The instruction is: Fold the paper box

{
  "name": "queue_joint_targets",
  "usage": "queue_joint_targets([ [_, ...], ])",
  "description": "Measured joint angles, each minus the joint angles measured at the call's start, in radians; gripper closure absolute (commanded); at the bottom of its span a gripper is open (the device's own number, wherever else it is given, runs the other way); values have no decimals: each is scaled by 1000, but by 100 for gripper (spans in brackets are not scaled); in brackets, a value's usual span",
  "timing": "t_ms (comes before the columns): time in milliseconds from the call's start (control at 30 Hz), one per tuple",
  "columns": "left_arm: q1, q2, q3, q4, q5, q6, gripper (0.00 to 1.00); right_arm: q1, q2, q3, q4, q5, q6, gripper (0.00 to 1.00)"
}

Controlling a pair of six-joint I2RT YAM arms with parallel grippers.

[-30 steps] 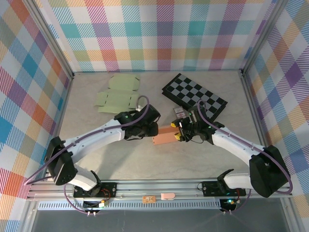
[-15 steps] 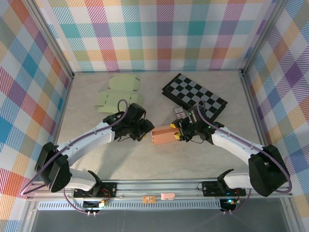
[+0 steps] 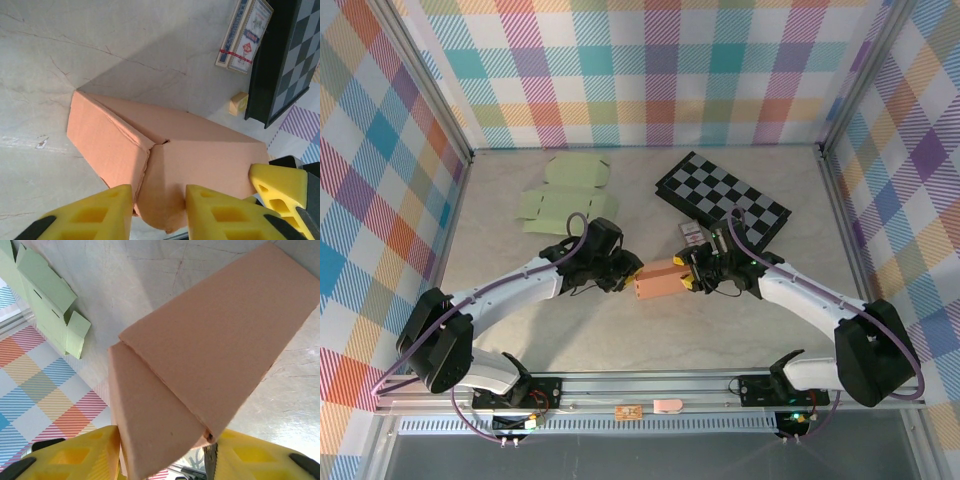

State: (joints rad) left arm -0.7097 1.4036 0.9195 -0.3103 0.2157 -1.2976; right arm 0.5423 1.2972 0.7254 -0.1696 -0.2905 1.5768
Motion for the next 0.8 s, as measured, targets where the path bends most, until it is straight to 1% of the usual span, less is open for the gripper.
queue_joint_targets([
  [133,5,0,-1,3,1,4,73,0,0,0,-3,-2,-3,54],
  [367,8,-1,-13,6,2,13,74,-3,0,0,-12,-7,-11,54],
  [500,9,-3,-16,7,3,29,80,-6,0,0,-17,-11,-15,54],
  [633,14,-3,-19,8,5,38,81,-6,0,0,-21,-15,-16,54],
  [800,15,-4,-31,20,12,45,83,-8,0,0,-39,-22,-26,51],
])
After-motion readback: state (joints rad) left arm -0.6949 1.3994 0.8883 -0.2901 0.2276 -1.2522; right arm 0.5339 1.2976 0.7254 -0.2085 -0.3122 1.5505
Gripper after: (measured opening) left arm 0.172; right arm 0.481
